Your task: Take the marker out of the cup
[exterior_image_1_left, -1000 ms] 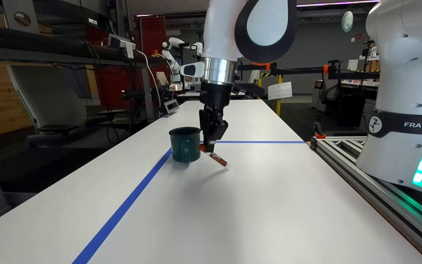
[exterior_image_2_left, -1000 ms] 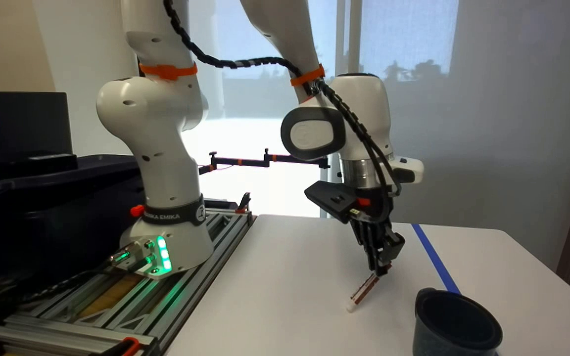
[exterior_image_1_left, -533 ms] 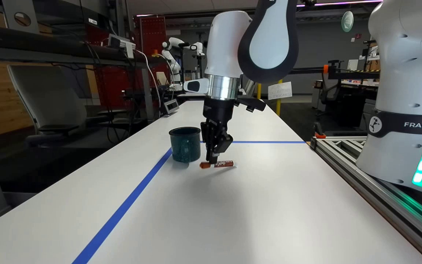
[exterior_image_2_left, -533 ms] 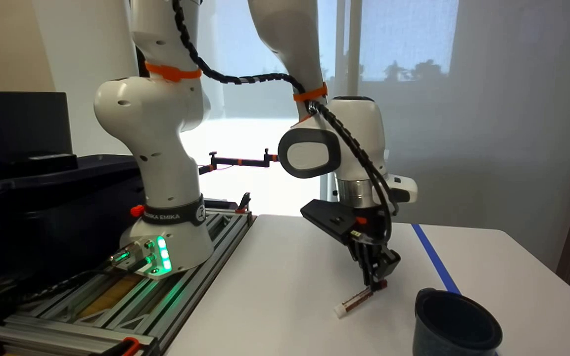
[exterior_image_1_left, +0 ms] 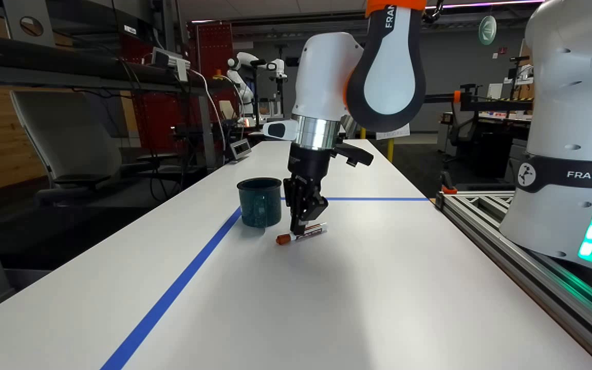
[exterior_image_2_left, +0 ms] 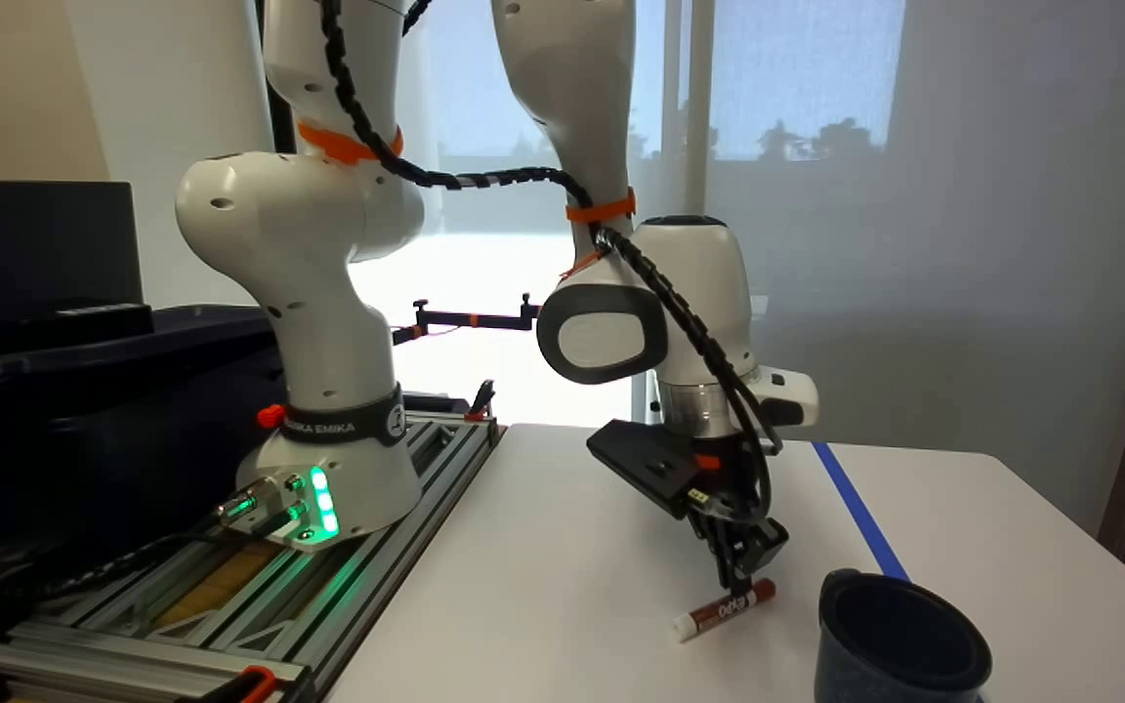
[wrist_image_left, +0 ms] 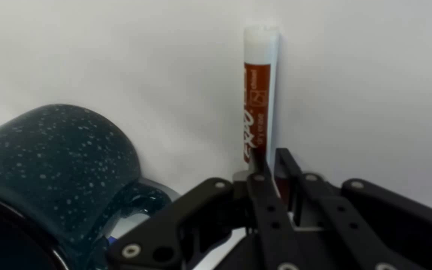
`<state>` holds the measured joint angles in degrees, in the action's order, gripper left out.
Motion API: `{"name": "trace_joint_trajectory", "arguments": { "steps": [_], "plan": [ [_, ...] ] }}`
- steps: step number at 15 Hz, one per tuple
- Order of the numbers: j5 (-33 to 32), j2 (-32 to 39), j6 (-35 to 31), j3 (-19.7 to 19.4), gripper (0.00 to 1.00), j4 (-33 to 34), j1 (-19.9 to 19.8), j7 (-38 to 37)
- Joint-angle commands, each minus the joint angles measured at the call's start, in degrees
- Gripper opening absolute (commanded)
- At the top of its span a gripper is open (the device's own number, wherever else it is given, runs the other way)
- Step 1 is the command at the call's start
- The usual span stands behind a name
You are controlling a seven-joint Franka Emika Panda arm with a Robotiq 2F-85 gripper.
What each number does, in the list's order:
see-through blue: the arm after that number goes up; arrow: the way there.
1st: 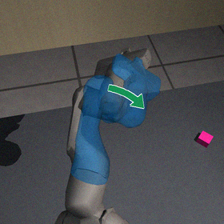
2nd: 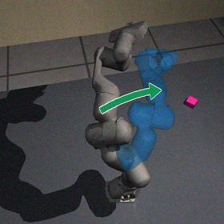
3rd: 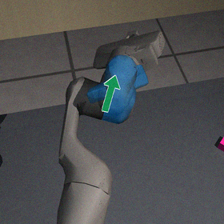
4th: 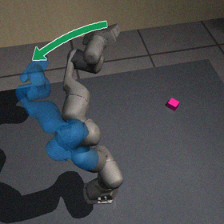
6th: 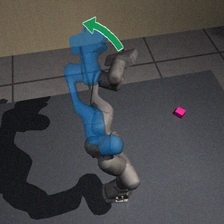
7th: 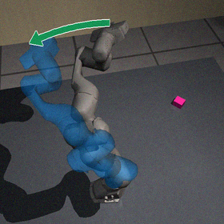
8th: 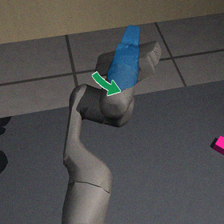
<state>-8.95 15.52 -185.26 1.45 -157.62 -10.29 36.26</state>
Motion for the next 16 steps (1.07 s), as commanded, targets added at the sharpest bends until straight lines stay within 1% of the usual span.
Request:
{"name": "trace_joint_trajectory", "arguments": {
  "steps": [1,2,3,4,5,6,7,8,9,10,11,12,13,14,15,16],
  "plan": [
    [-3.2,-0.6,-1.2,-1.3,0.04,0.2,0.3,-4.6],
    [-3.5,-0.9,-1.1,-1.2,0.00,0.4,0.2,-5.5],
    [-3.8,-1.0,-1.2,-1.8,0.00,0.6,0.7,-6.2],
    [-4.1,-2.8,-1.7,-2.5,0.12,-1.4,1.2,-7.0],
    [-4.1,-3.4,-1.6,-3.7,0.26,-1.6,2.1,-7.8],
    [-3.7,-2.6,-0.4,-5.2,0.29,0.6,3.7,-8.8],
    [-3.5,-3.3,-0.4,-6.9,0.37,0.5,5.1,-9.7],
    [-2.9,-7.4,0.0,-11.9,0.44,-2.9,9.7,-10.5],
    [0.1,-7.9,0.9,-15.2,0.53,-2.6,13.3,-9.2],
    [-0.1,-6.9,2.9,-20.1,0.60,0.3,17.5,-10.6],
    [-0.3,-7.5,3.3,-24.9,0.67,0.1,21.2,-10.6],
    [-1.2,-7.5,3.6,-29.4,0.76,0.4,24.5,-11.6],
    [-1.8,-7.4,2.7,-34.1,0.82,-0.4,27.9,-12.5],
    [-2.0,-6.1,1.8,-38.7,0.91,-0.2,31.8,-13.6],
    [-1.7,-4.4,1.8,-43.3,0.98,0.5,36.3,-15.1],
    [-0.7,-2.2,-0.1,-47.9,1.00,0.4,40.8,-17.1]
  ]
}}
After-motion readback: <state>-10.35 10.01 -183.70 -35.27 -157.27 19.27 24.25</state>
